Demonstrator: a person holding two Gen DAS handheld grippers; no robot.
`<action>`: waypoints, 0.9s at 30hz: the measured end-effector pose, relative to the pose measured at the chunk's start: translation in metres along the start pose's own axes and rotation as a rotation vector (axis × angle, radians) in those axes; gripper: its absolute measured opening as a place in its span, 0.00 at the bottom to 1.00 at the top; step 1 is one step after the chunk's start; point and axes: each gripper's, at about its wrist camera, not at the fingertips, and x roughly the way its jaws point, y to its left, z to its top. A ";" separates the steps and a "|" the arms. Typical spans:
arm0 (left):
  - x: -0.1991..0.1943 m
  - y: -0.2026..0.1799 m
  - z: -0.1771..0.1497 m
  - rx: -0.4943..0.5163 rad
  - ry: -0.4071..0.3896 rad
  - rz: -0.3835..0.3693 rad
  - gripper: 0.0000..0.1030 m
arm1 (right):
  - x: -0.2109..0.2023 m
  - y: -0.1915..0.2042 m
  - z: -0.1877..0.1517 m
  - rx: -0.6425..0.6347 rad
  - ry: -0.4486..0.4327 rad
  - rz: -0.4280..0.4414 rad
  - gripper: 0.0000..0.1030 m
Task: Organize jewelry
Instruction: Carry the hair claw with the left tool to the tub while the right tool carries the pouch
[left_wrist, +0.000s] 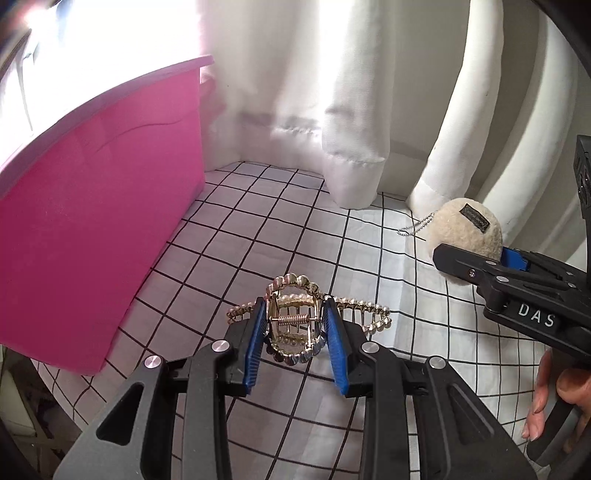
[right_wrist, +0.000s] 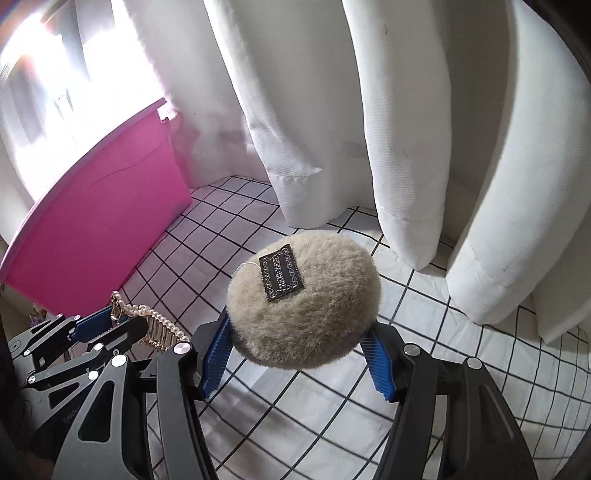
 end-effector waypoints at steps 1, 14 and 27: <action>-0.007 0.001 0.000 0.006 -0.005 -0.009 0.30 | -0.007 0.004 -0.002 0.005 -0.006 -0.002 0.59; -0.111 0.020 0.032 0.053 -0.150 -0.090 0.30 | -0.107 0.046 0.014 -0.004 -0.130 -0.009 0.59; -0.181 0.104 0.078 -0.045 -0.320 0.001 0.30 | -0.135 0.144 0.090 -0.151 -0.261 0.128 0.59</action>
